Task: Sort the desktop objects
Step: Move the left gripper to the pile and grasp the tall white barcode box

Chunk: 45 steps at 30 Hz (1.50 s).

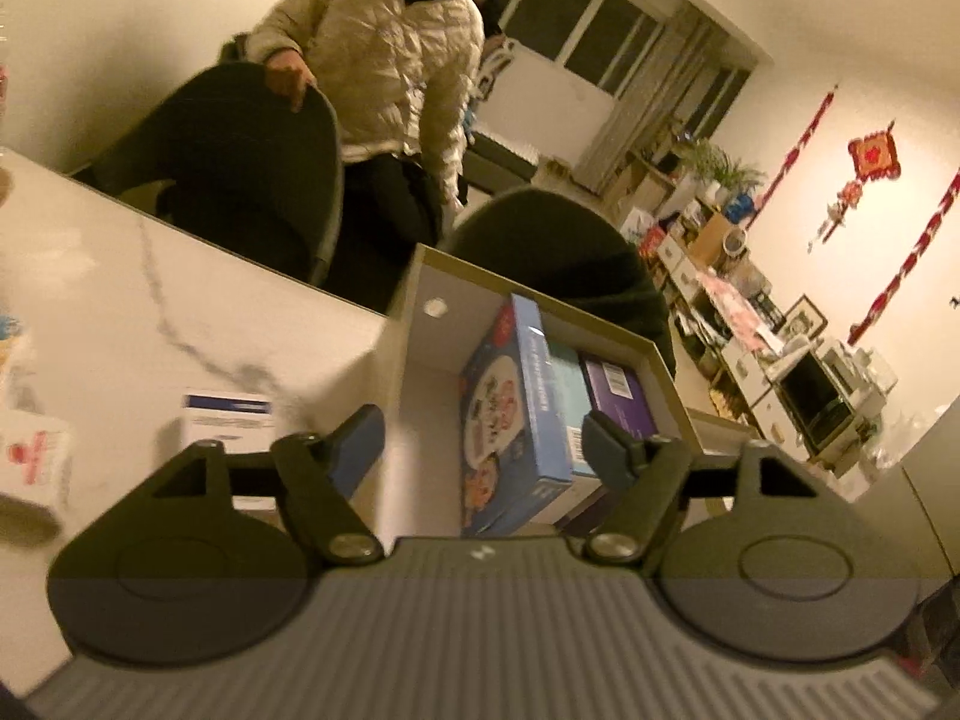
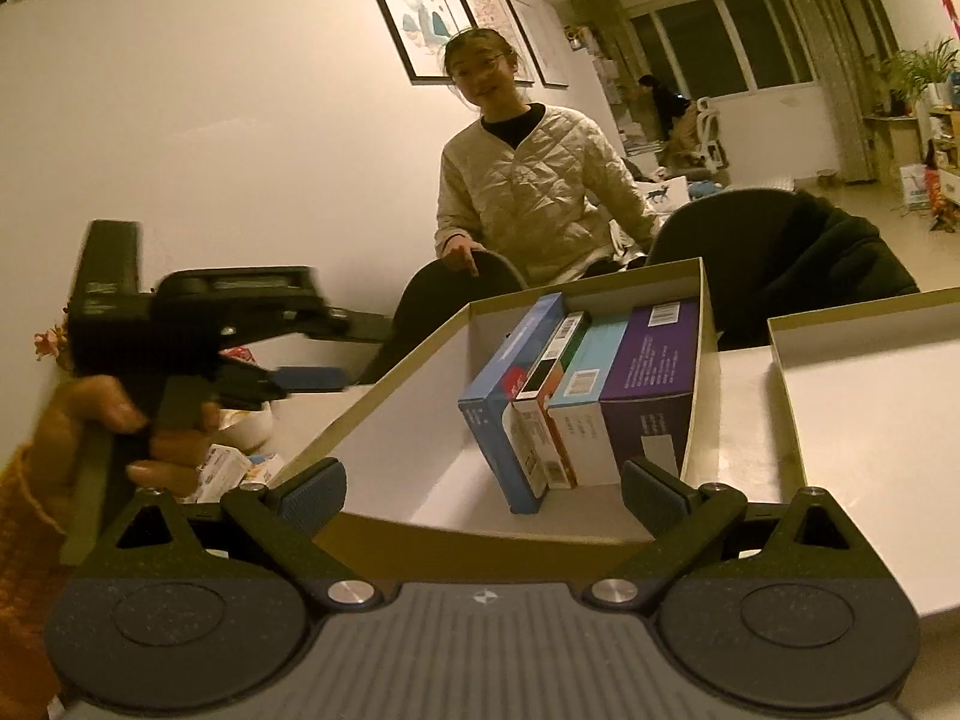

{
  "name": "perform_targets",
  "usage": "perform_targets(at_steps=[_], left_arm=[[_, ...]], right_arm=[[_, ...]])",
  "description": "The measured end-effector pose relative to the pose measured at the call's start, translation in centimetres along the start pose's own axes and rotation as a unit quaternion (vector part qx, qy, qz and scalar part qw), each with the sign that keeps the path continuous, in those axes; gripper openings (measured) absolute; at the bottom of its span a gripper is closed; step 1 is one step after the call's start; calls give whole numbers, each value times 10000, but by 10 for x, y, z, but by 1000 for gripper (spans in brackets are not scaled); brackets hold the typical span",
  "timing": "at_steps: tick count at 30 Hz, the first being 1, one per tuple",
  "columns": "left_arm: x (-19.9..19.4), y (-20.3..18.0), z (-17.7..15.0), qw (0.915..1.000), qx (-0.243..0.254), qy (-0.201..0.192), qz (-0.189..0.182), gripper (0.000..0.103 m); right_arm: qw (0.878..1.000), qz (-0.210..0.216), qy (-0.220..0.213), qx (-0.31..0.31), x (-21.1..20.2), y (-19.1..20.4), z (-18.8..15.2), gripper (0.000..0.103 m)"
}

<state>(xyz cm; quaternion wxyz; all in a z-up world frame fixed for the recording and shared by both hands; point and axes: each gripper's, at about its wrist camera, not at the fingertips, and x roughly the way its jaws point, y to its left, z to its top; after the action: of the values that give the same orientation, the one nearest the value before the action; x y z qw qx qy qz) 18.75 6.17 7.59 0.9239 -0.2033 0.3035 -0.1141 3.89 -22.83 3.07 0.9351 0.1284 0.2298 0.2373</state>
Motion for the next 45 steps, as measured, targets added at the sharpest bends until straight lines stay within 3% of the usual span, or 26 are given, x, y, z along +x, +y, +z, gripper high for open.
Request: perform_targets(at_steps=[5, 6, 10, 20, 33, 37, 41, 43, 45], left_arm=[[-27, 22, -12, 9997, -9, -141, 198, 94], [-32, 27, -16, 9996, -2, -150, 252, 98], [-52, 45, -34, 9988, 56, -137, 475, 103], [-94, 79, -76, 9942, 209, -139, 1045, 103], [-158, 117, -132, 9839, -239, -426, 1721, 103], [-175, 130, -145, 9696, -707, -775, 2210, 103], [-189, 146, -154, 9389, -1369, -1242, 2904, 103], [-194, 154, -157, 9237, -1666, -1425, 3141, 103], [-199, 163, -159, 9137, -1940, -1554, 3214, 103]], right_arm=[[9998, -178, -8, -42, -15, 16, -9, 99], [9998, -183, 8, -62, 0, 9, 4, 99], [9999, -88, 48, -114, 3, 20, 2, 99], [9994, 226, 223, -120, 5, 52, -12, 99], [9941, 859, 553, -354, 22, 107, -28, 99], [9916, 1027, 719, -333, 31, 120, -34, 99], [9897, 1116, 841, -321, 34, 126, -42, 99], [9891, 1126, 909, -288, 36, 127, -46, 99], [9887, 1104, 983, -245, 39, 126, -48, 99]])
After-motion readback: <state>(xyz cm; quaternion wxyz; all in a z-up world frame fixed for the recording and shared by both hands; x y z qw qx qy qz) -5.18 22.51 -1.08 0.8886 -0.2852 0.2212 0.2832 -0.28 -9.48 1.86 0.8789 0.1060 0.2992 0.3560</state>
